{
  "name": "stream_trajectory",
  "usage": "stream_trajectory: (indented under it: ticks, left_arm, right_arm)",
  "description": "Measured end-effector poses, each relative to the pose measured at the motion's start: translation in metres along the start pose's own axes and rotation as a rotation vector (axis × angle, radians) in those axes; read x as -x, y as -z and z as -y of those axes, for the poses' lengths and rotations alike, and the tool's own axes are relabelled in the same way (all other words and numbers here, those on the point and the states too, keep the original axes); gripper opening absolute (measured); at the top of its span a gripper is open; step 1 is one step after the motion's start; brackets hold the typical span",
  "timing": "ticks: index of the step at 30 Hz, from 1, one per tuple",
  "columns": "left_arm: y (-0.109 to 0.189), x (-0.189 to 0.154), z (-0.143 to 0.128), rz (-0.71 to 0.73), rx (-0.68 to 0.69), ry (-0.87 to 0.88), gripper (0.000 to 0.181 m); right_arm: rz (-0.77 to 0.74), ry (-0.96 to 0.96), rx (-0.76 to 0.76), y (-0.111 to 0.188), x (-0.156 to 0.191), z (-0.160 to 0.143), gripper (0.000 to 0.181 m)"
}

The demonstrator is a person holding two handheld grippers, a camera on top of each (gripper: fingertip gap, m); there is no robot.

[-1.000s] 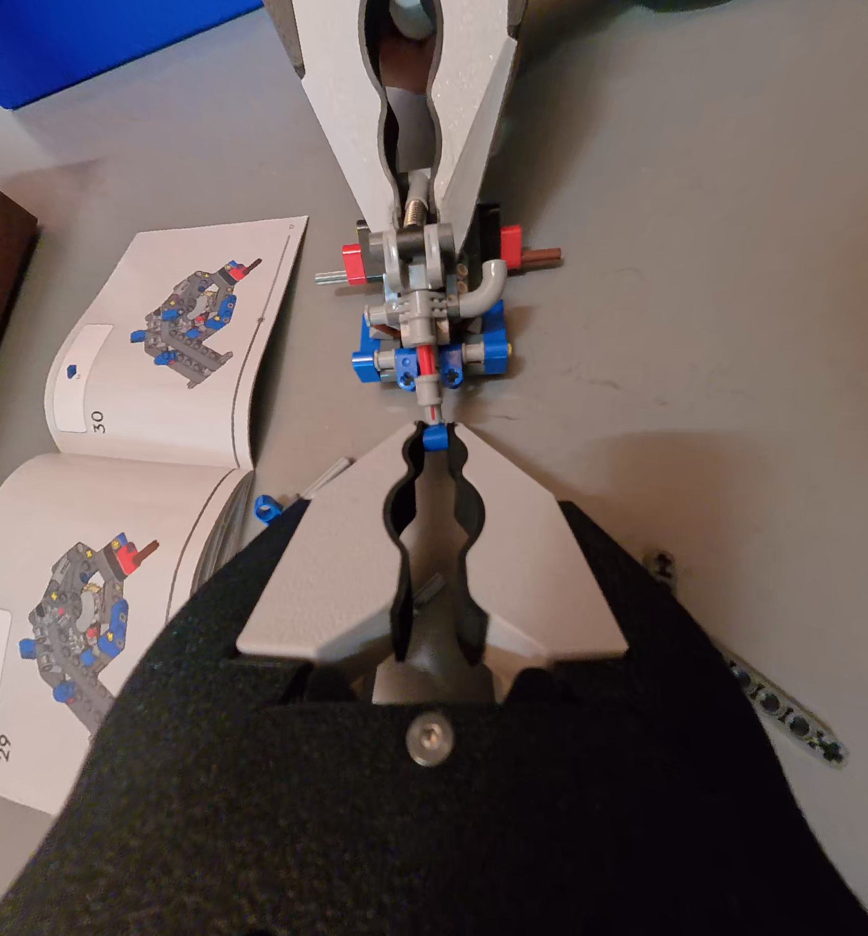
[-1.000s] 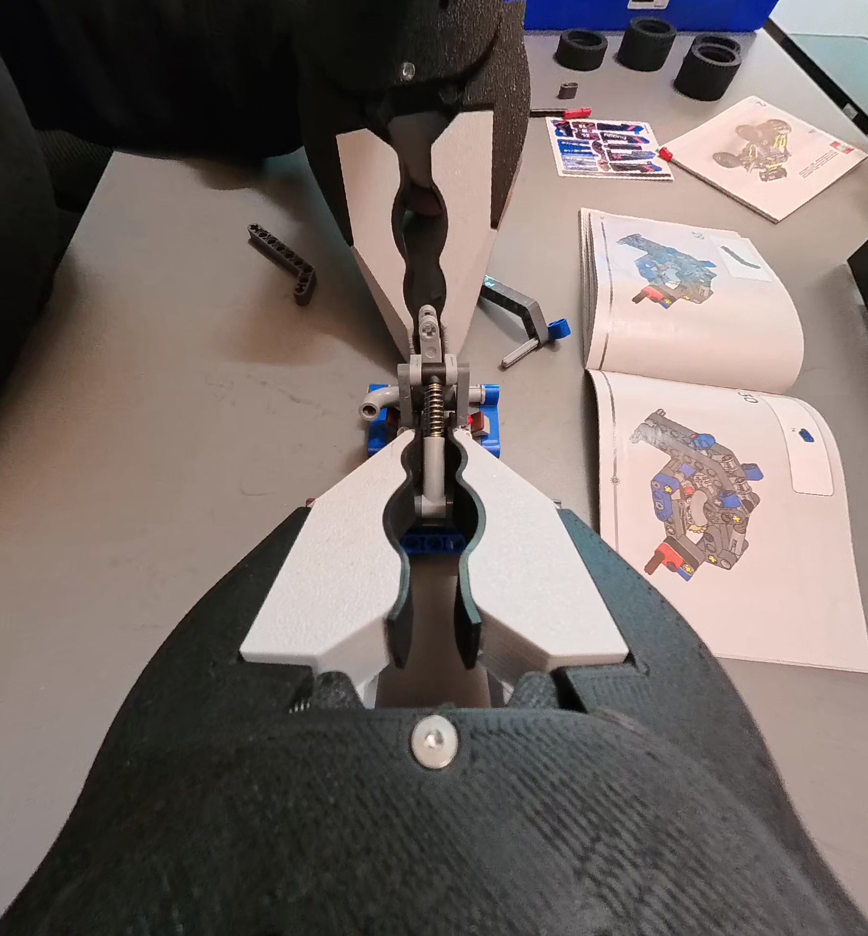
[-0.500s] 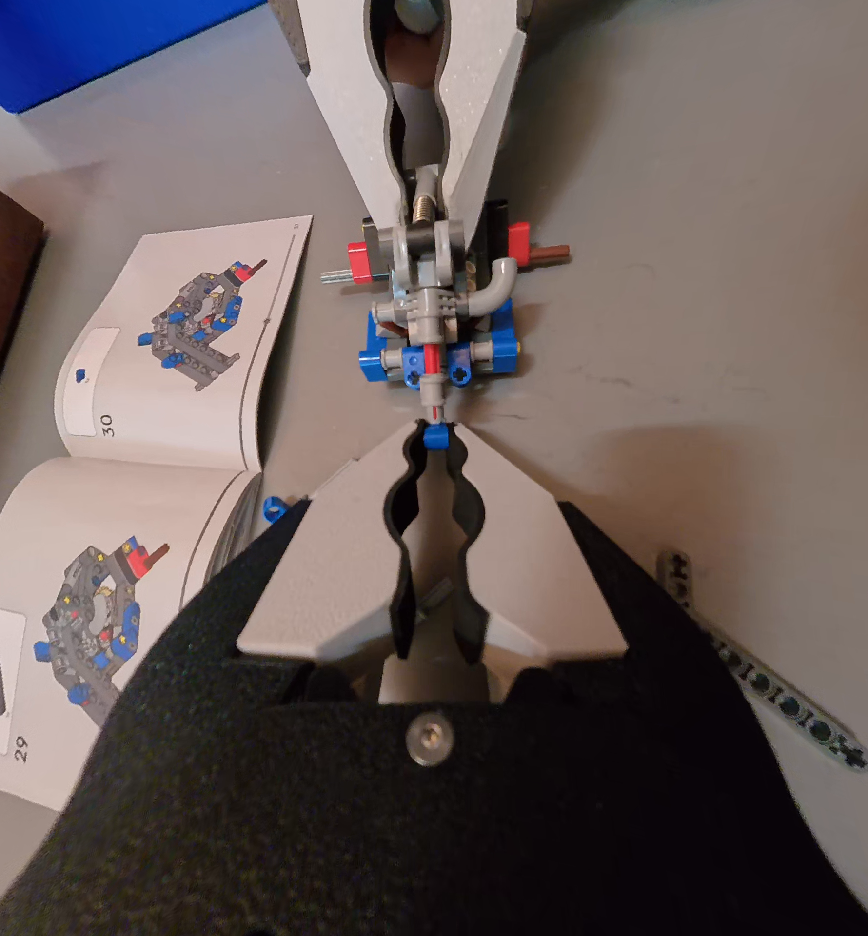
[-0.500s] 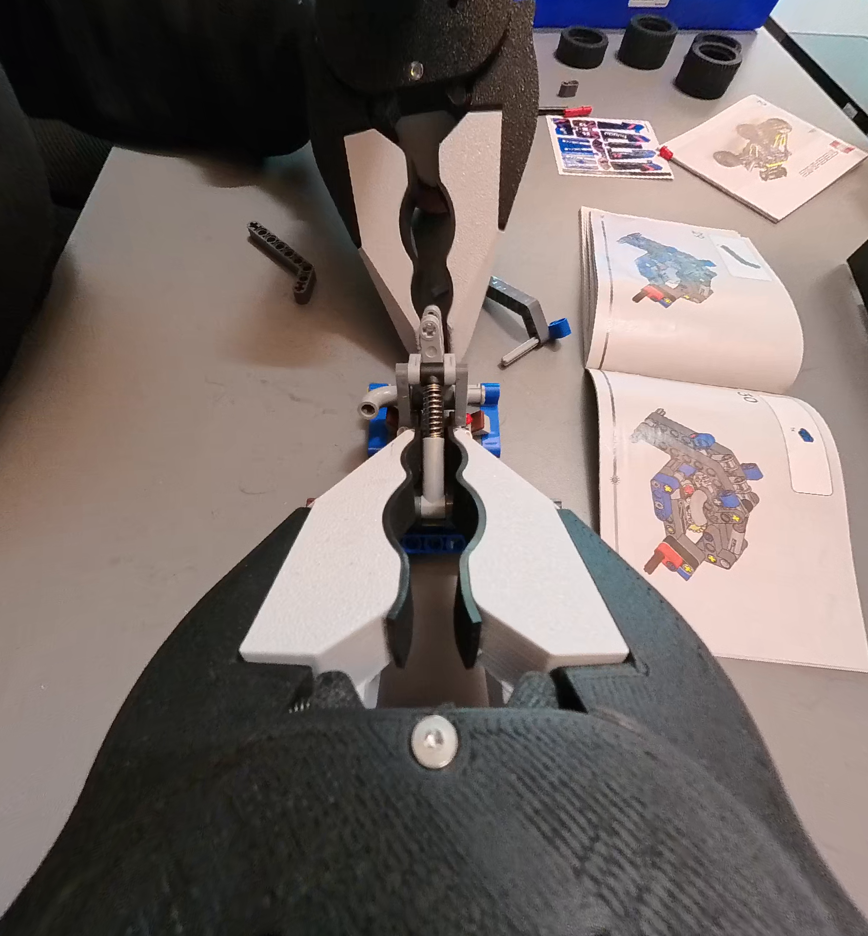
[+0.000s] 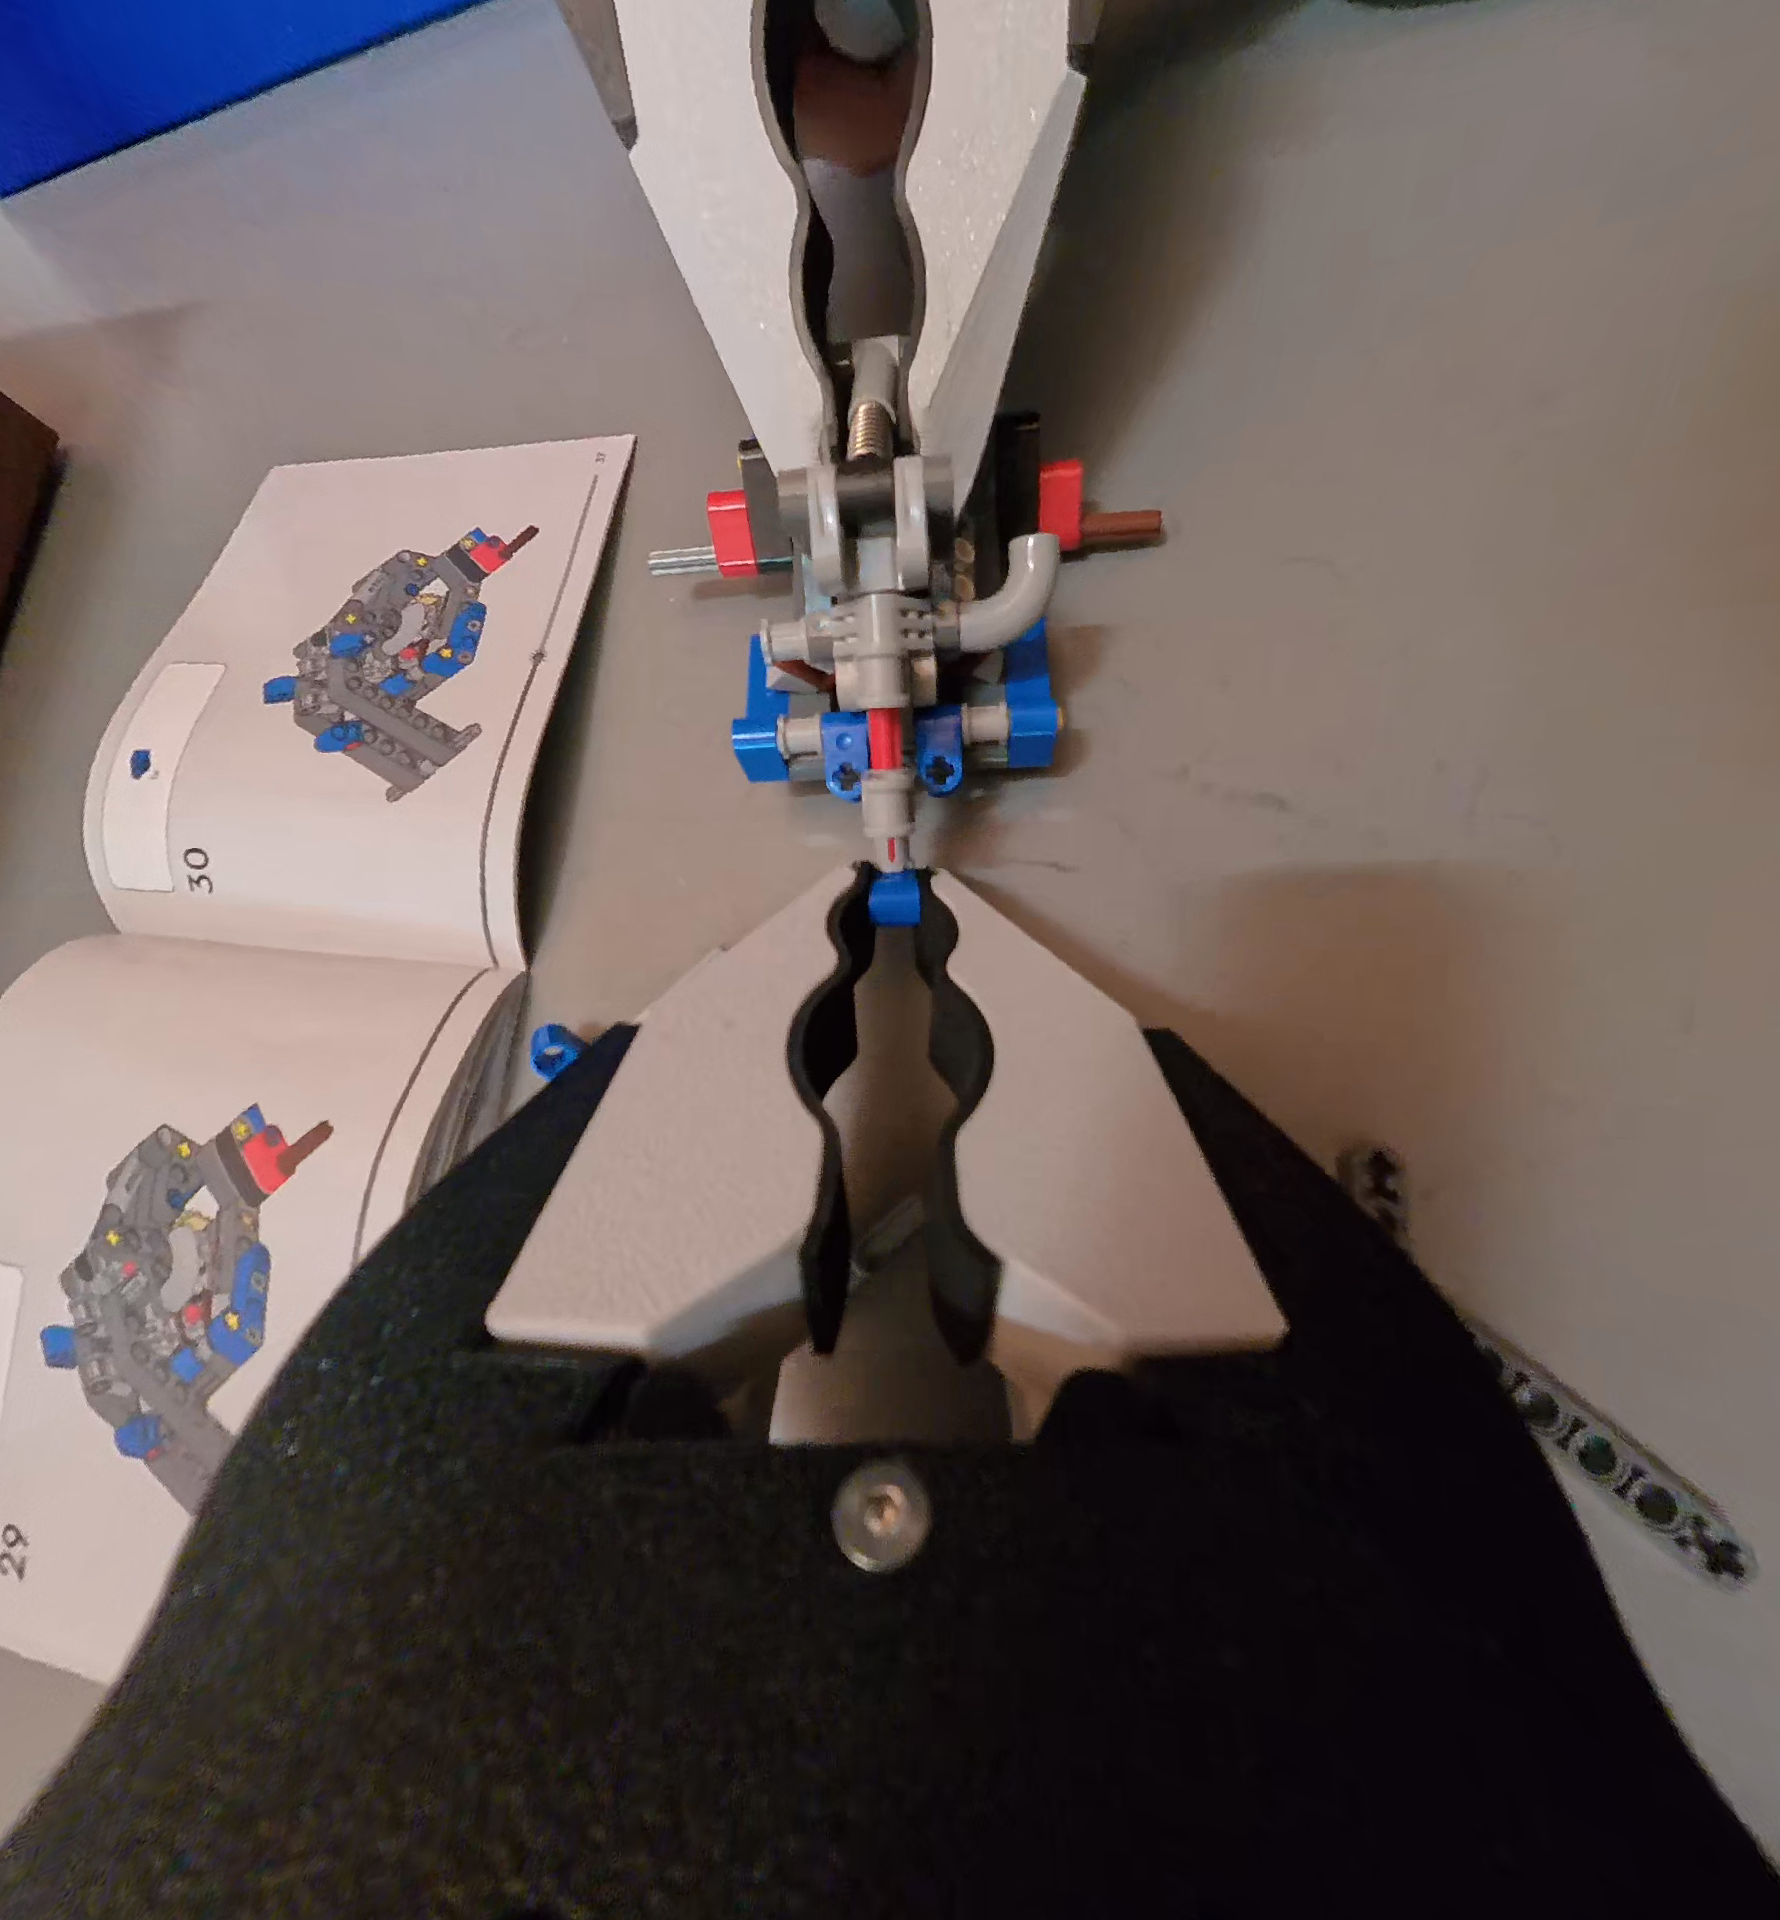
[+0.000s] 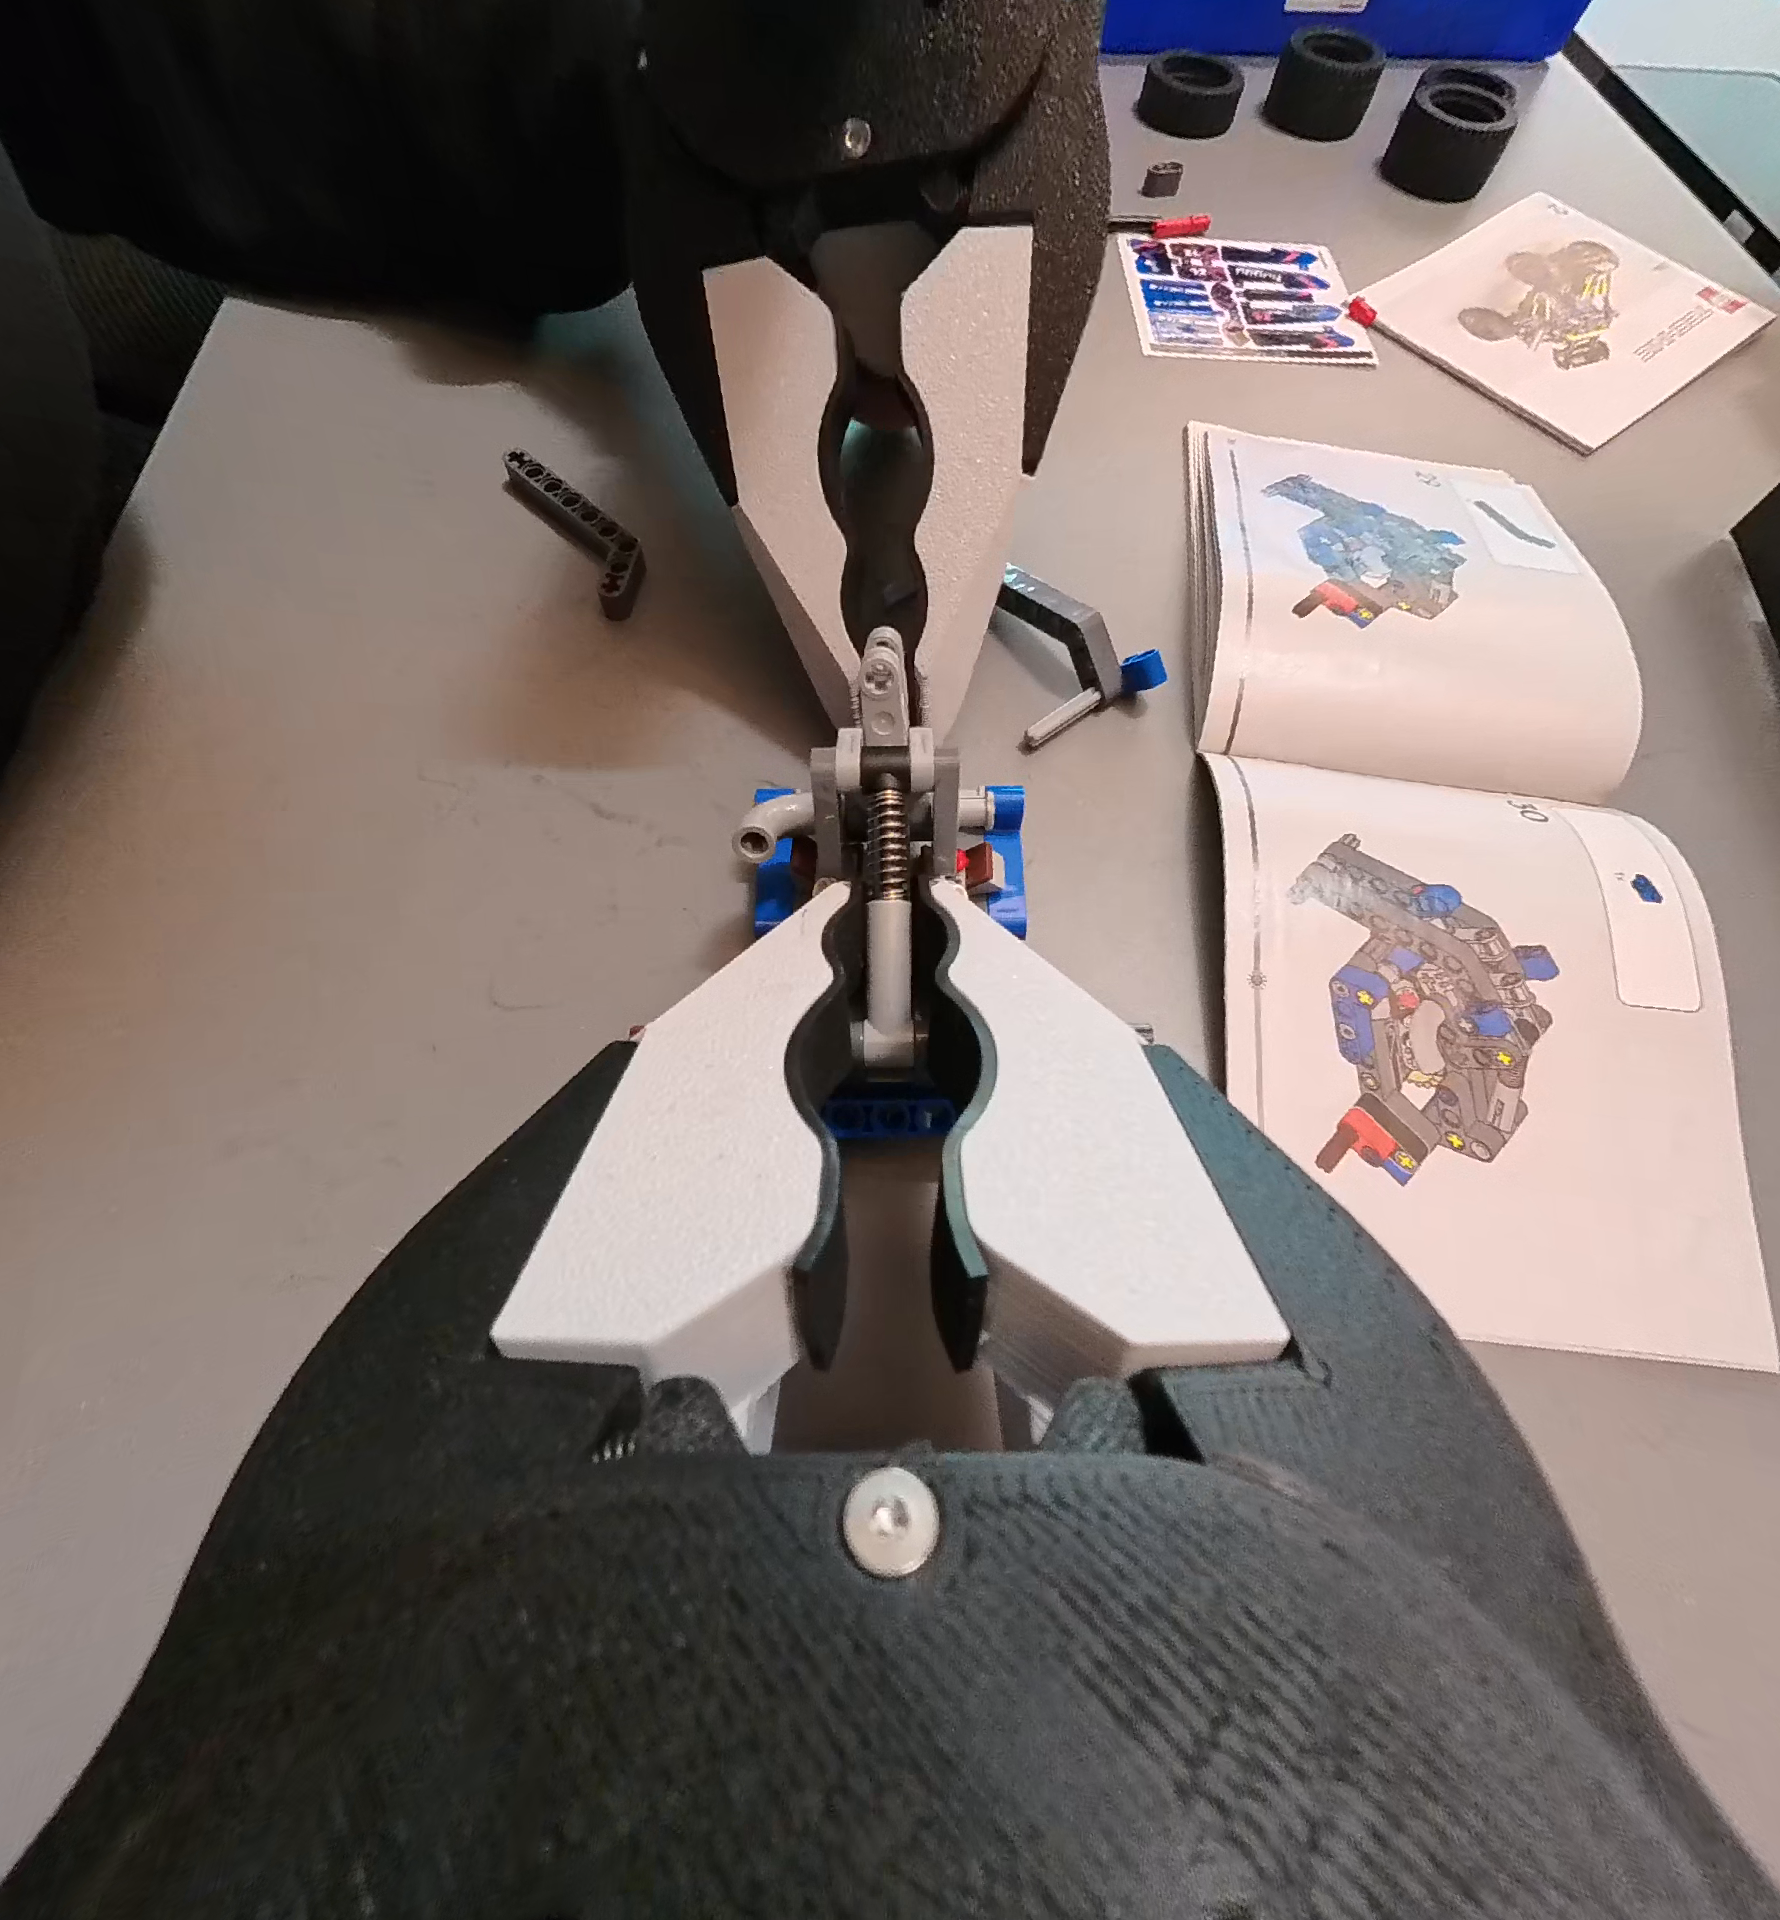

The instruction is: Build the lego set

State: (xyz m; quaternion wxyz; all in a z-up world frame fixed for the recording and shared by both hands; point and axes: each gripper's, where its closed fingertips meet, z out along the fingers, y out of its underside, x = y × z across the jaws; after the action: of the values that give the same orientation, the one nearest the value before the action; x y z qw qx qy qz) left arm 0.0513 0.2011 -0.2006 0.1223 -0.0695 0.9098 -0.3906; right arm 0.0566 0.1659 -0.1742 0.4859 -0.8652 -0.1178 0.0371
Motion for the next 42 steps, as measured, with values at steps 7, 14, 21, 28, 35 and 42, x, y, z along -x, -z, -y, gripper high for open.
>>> stream_trajectory:
  ticks: [7,14,21,28,35,42]
  left_arm:
    - [0.0,-0.004,0.0,-0.018,-0.011,0.006,0.007]
    - [0.001,-0.005,0.0,-0.014,-0.016,-0.006,0.012]
    - [0.006,0.001,-0.002,-0.002,-0.023,0.05,0.03]
    - [0.018,0.005,0.006,0.033,-0.084,0.056,0.027]
    - [0.023,0.006,0.006,0.03,-0.113,0.086,0.029]
    - [0.032,0.011,0.005,0.043,-0.169,0.134,0.028]
  right_arm:
    - [-0.001,0.005,-0.001,0.0,0.0,0.0,0.006]
    - [0.0,0.001,-0.001,0.0,0.0,0.0,0.006]
    - [0.001,0.001,-0.001,0.0,0.0,0.0,0.006]
    - [0.003,-0.003,-0.002,0.0,0.0,0.0,0.006]
    - [0.011,-0.004,-0.007,0.001,0.001,0.001,0.006]
    - [0.011,0.003,-0.058,0.007,0.001,0.007,0.021]
